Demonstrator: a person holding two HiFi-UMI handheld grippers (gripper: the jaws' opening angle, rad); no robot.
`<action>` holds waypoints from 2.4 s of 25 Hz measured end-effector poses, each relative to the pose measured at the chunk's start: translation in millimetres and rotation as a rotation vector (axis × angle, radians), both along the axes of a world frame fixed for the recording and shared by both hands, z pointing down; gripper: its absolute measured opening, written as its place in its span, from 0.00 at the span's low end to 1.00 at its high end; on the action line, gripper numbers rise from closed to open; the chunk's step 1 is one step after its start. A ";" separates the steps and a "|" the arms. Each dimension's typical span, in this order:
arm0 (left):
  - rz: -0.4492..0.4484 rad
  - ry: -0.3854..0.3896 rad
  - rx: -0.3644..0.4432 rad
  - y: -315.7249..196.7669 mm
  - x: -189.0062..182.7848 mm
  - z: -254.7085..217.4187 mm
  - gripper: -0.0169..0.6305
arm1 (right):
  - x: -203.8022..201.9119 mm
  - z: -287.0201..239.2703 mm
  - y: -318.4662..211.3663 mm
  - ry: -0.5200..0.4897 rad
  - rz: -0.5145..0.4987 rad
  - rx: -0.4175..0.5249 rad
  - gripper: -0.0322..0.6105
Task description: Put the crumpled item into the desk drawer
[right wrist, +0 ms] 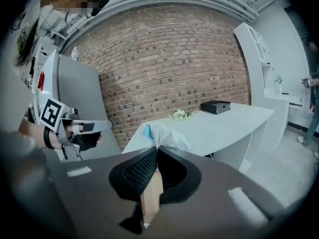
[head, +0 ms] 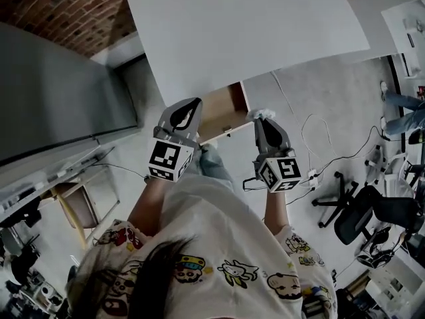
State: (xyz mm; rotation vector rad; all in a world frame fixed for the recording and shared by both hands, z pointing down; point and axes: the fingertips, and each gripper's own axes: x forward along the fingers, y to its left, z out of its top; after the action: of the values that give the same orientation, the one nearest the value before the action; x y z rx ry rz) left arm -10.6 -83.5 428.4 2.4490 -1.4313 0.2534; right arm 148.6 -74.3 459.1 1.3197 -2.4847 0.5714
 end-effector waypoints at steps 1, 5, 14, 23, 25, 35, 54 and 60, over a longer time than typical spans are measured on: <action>0.004 -0.001 -0.004 0.4 -1.1 2.4 0.02 | -1.1 2.3 1.2 -0.001 0.003 -0.007 0.07; 0.019 0.003 -0.029 1.7 -1.0 17.2 0.02 | -2.8 16.0 3.3 0.008 0.008 -0.035 0.07; 0.063 -0.013 -0.097 7.2 4.1 67.2 0.02 | -14.6 76.2 -4.6 0.044 -0.009 -0.101 0.07; 0.092 -0.033 -0.168 8.4 14.4 136.1 0.02 | -34.3 159.2 -23.3 0.095 -0.108 -0.155 0.07; 0.096 -0.042 -0.185 9.8 17.0 158.2 0.02 | -37.5 184.3 -24.7 0.100 -0.131 -0.174 0.07; 0.133 -0.064 -0.254 23.3 26.8 233.6 0.02 | -54.7 261.0 -19.7 0.169 -0.296 -0.186 0.07; 0.164 -0.082 -0.364 30.0 26.7 325.1 0.02 | -89.4 364.8 -31.5 0.396 -0.717 -0.233 0.08; 0.189 -0.090 -0.388 30.5 29.8 337.7 0.02 | -96.4 385.9 -32.0 0.494 -0.855 -0.244 0.08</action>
State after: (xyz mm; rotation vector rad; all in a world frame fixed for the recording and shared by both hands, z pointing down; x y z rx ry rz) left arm 19.2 -53.0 766.2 2.2686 -1.0614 0.6262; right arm 52.2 -106.3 845.1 0.1913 -2.1727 0.2706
